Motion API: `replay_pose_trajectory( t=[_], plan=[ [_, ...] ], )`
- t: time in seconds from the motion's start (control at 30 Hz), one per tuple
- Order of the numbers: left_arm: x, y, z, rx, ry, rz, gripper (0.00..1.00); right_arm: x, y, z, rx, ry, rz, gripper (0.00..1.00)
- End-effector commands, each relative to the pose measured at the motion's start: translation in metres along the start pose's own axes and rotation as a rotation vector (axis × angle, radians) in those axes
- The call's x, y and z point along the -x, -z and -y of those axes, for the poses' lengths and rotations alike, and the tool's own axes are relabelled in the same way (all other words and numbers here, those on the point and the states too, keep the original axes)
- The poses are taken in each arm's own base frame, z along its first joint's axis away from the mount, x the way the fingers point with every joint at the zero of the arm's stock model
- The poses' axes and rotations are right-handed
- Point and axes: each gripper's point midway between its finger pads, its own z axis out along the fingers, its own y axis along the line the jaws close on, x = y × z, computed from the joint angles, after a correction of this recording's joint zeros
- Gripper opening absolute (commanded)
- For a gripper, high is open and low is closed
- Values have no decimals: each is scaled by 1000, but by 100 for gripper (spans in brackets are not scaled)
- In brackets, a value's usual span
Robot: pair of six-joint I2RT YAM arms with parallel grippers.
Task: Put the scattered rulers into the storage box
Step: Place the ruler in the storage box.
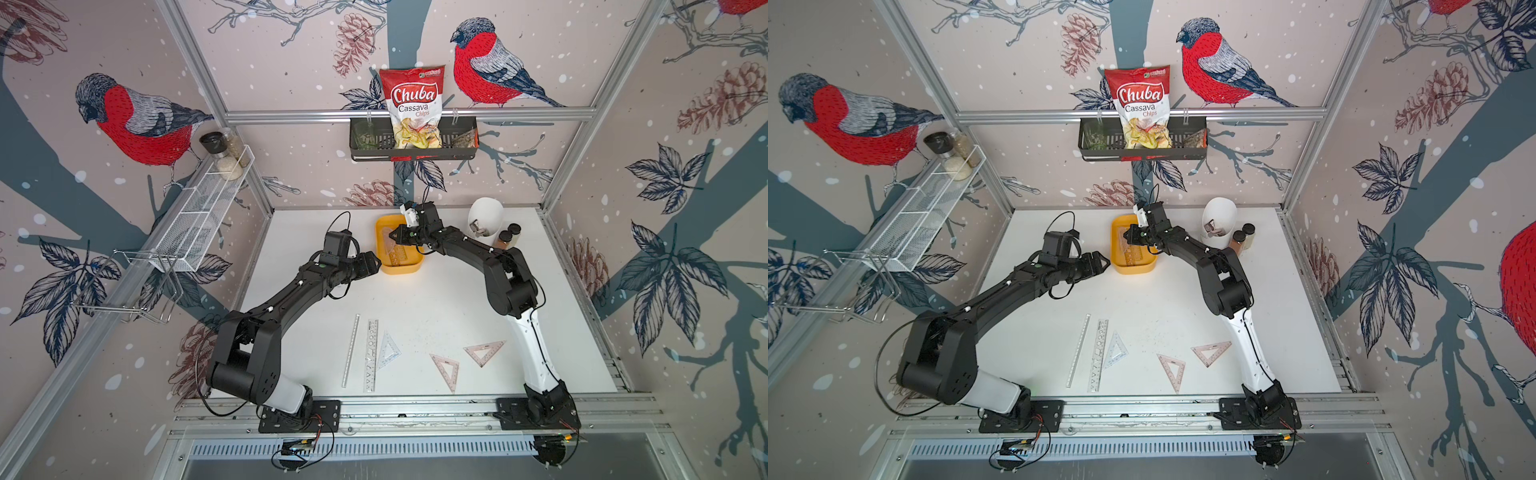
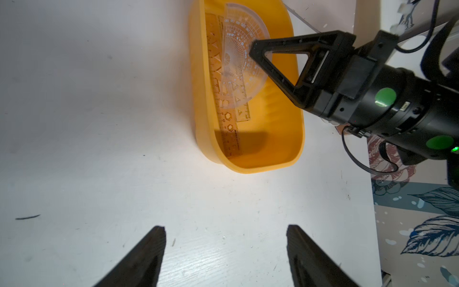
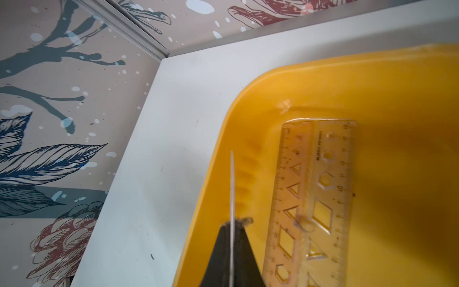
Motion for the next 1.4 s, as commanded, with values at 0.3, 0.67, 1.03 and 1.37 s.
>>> replay_pose_trajectory(
  t=[0.3,0.67,1.03,1.37],
  plan=[
    [-9,-6,-4,3,-18,-57,81,-27,-21,20,-88,-26,-64,15],
    [-8,-3,2,-26,-14,-48,81,-8,-5,12,-144,44,-67,49],
    [-34,5,16,-59,-24,-56,81,-23,92,-31,-280,198,-49,54],
    [-77,16,-22,19,76,-49,76,-200,157,-99,-287,313,-142,37]
  ],
)
